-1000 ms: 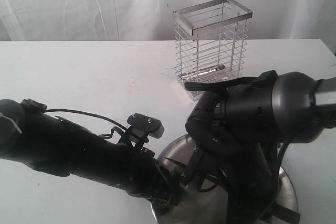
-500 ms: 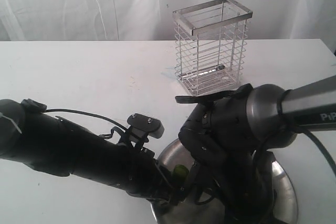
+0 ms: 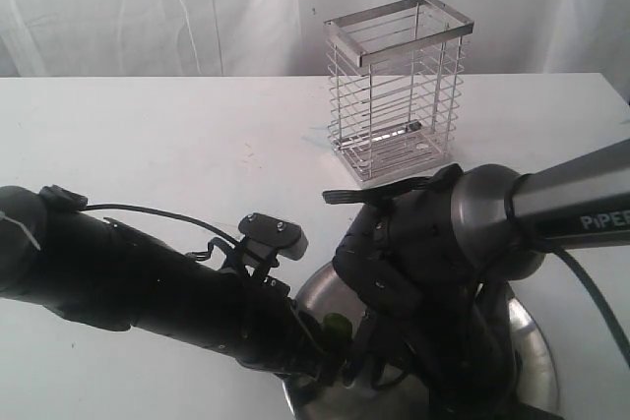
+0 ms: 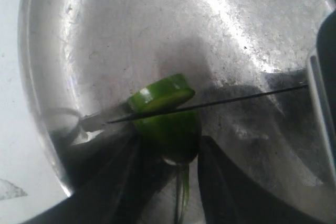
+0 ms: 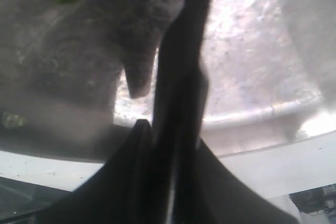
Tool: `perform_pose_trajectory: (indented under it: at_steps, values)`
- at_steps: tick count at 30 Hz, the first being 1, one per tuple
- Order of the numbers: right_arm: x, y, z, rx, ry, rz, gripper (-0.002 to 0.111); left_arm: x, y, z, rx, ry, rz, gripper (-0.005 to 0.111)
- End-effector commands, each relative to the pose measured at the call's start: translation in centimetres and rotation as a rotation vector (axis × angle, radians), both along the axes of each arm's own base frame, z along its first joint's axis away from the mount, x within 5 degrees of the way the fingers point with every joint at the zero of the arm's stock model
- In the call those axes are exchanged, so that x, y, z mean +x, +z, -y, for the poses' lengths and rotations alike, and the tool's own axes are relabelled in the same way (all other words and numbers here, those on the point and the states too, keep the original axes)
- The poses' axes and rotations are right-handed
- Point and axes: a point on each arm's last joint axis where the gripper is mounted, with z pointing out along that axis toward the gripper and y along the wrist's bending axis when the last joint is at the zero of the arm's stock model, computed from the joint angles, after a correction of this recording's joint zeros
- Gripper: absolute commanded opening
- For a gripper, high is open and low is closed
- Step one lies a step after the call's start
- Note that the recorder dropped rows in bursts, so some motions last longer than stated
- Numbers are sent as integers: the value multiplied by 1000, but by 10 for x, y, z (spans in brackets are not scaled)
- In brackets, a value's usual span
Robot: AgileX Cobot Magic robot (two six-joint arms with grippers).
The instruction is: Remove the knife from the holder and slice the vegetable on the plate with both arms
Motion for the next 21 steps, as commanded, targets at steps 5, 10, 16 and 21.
perform_pose_trajectory:
  at_steps: [5, 10, 16, 21]
  values:
    - [2, -9, -5, -23, 52, -54, 0, -4, -8, -3, 20, -3, -29, 40]
    - [7, -9, -10, -15, 58, -42, 0, -2, -2, -5, 32, 16, 3, 40]
    - [4, -11, -7, -25, 53, -56, 0, 2, 5, -11, 85, 51, 61, 40]
    - [-5, -18, 3, -65, 54, -91, 0, 5, 3, -16, 138, 90, 83, 40]
